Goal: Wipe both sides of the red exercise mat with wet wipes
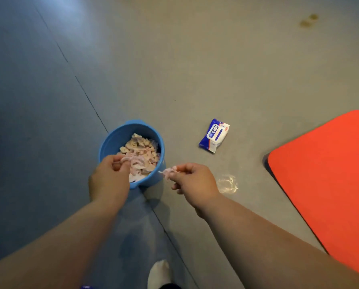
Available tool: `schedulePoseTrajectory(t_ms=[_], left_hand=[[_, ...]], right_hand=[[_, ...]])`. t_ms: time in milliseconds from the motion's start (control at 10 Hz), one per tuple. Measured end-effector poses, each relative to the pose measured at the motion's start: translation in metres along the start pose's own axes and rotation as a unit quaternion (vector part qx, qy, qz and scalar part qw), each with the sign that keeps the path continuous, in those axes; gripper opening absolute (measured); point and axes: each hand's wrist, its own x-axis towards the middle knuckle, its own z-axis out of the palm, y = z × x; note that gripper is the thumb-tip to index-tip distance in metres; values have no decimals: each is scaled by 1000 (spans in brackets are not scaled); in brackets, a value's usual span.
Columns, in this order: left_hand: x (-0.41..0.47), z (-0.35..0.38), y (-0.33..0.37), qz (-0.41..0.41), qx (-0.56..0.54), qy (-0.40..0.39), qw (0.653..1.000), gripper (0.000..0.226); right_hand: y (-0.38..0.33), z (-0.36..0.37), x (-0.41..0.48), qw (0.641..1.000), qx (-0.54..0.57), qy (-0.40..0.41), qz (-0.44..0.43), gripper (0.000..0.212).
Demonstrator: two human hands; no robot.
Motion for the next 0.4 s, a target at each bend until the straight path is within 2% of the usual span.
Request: schedulePoseTrajectory(t_ms=[200, 300, 400], left_hand=[[57, -24, -5, 0, -17, -39, 999, 21], [81, -27, -9, -12, -24, -102, 994, 62], [89, -30, -10, -24, 6, -116, 993, 62]], right_hand=[[-28, 53, 23, 1000, 11, -7, 19, 25], [-46, 60, 28, 996, 24, -79, 45, 44], [-56, 54, 22, 996, -44, -51, 59, 47]])
